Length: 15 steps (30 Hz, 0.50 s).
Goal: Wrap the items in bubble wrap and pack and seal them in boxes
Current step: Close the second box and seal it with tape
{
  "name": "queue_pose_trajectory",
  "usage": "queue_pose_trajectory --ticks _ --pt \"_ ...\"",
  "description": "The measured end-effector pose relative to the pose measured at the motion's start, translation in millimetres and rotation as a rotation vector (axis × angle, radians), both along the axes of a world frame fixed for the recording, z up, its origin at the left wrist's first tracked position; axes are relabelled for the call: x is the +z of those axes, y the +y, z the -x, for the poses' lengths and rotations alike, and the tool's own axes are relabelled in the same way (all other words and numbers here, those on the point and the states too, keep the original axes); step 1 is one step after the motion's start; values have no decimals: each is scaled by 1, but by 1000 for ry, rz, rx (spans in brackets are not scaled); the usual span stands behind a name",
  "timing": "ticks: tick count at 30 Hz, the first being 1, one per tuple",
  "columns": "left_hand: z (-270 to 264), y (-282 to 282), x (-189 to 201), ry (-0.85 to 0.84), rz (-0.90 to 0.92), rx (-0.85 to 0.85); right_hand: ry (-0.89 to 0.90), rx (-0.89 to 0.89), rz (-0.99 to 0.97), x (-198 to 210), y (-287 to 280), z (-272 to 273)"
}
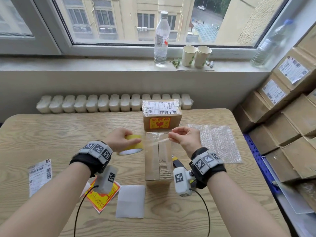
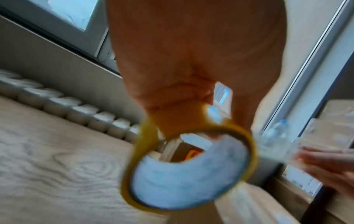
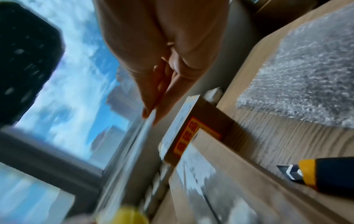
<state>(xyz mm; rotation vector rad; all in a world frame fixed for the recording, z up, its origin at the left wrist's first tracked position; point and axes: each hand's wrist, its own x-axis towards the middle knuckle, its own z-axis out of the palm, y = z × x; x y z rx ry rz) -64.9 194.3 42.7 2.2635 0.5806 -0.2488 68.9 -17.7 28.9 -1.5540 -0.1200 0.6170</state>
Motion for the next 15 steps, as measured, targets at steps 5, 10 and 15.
queue_pose_trajectory --ticks 5,10,15 --pt "-22 12 -11 53 -97 128 33 -52 81 -16 3 -26" --pt "-47 16 -21 92 -138 143 111 -105 125 -38 14 -47" --pt "-61 21 -30 122 -147 133 175 -120 127 -52 18 -56"
